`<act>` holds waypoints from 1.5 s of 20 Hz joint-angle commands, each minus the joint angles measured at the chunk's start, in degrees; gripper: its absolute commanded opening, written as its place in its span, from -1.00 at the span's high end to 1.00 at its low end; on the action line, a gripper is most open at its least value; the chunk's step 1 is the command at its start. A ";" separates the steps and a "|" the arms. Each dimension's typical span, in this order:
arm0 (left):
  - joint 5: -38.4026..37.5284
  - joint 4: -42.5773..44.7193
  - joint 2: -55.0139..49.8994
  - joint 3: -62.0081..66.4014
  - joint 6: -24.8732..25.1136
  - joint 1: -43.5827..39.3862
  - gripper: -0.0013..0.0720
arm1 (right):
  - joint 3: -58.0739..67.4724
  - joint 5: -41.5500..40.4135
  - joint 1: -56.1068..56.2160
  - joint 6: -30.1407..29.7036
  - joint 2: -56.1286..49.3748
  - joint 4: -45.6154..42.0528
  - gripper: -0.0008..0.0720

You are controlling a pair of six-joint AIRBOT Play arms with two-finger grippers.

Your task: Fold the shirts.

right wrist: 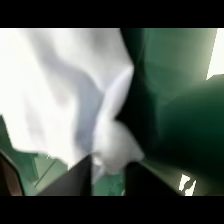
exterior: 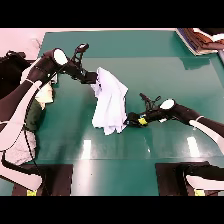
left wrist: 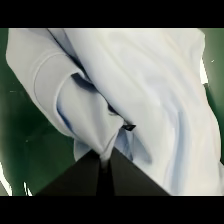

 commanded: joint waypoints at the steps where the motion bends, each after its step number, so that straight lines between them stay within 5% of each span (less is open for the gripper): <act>1: -0.63 0.63 0.20 0.09 0.02 0.04 0.90 | 2.01 -4.74 1.03 -0.42 -2.14 0.39 0.77; 2: -0.57 0.83 0.55 0.09 0.02 0.04 0.90 | 2.01 -5.31 0.52 -0.83 -1.27 -0.07 0.93; 4: 0.09 2.84 2.89 0.15 0.02 0.13 0.90 | 2.32 -4.66 -2.10 -0.81 3.19 -3.54 0.93; 10: -0.07 12.31 20.96 7.67 0.52 3.39 0.90 | 20.74 14.38 -20.94 -0.76 25.90 -19.98 0.94; 18: 1.07 12.31 47.15 13.57 2.86 3.65 0.90 | 47.30 27.54 -42.86 -0.79 41.40 -21.99 0.94; 24: 0.35 12.87 54.51 13.49 2.84 3.65 0.90 | 60.96 33.03 -56.76 0.31 38.14 -21.84 0.94; 30: -15.19 13.97 40.22 5.68 2.84 3.65 0.90 | 60.92 36.11 -44.70 3.87 21.99 -23.54 0.94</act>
